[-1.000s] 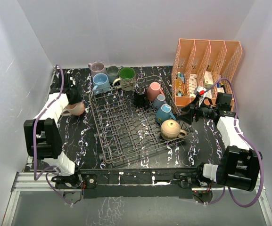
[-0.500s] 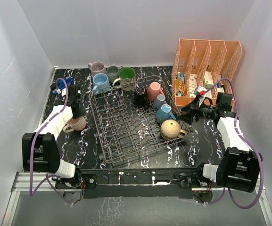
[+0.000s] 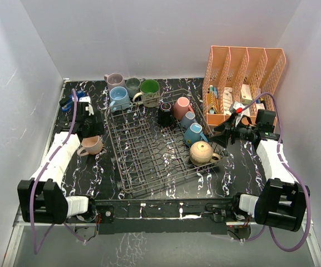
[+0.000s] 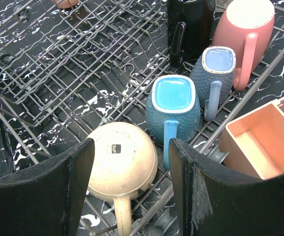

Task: Load the cups into the dish rack
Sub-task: Move the cup to the center of the board, then pick up the cup at the center of the board.

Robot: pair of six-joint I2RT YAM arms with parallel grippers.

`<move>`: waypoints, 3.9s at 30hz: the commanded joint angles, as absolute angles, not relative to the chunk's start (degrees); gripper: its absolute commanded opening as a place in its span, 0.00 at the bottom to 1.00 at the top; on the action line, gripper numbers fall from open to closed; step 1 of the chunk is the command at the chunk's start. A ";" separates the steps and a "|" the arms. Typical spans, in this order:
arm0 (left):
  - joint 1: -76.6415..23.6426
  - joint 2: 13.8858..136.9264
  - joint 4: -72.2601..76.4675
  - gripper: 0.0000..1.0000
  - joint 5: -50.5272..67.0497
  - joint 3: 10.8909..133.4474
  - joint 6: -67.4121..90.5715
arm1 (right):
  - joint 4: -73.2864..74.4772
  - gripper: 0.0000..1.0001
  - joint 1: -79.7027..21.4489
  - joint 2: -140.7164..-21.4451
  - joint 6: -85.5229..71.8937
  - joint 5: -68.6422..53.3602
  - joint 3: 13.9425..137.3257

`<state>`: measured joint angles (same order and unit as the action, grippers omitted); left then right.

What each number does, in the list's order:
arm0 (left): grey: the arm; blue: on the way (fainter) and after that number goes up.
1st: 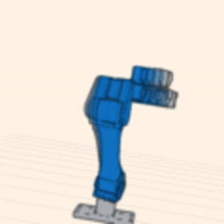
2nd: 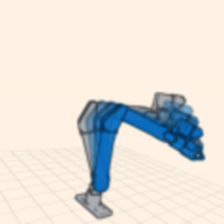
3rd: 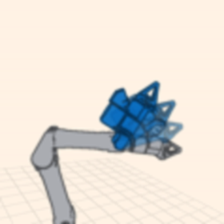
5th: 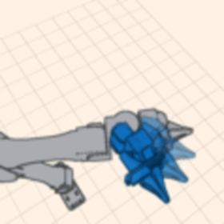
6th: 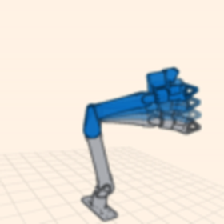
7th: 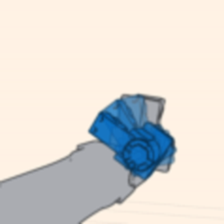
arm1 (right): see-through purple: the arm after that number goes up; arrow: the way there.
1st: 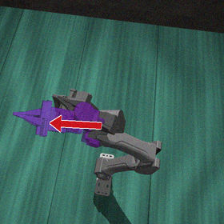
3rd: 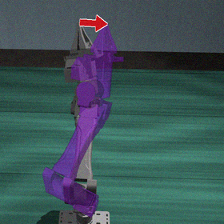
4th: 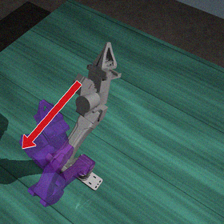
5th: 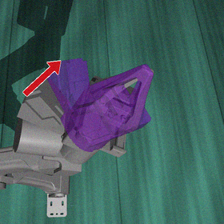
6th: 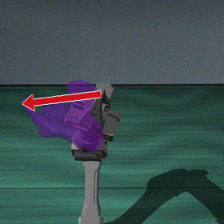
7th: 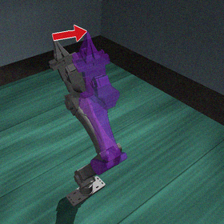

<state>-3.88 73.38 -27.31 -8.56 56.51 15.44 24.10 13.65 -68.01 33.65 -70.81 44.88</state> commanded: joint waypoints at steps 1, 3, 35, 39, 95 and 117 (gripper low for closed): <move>-4.04 68.65 -29.55 0.66 -3.44 58.16 -2.84 | 23.57 0.63 13.97 -66.44 34.80 -72.55 46.58; -4.08 68.88 -29.55 0.63 -3.51 58.33 -4.30 | 23.50 0.63 13.97 -66.30 34.74 -72.73 46.50; -3.46 84.90 -26.36 0.11 1.36 54.77 -5.99 | 22.91 0.63 13.97 -66.75 34.67 -72.33 45.96; -3.36 83.36 -26.18 0.00 0.38 55.01 -5.47 | 22.85 0.63 13.97 -66.86 34.69 -72.25 45.88; -39.87 66.20 69.74 0.00 13.98 37.32 59.25 | 16.04 0.64 13.29 -64.82 30.00 -86.39 42.65; -45.56 81.98 94.80 0.00 10.74 53.46 68.63 | -19.46 0.99 -2.60 -71.57 -13.10 -81.62 58.35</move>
<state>-44.86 81.76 79.15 11.86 48.34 64.55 4.75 -1.69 -71.05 10.24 -82.94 58.11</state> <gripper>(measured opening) 0.069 0.986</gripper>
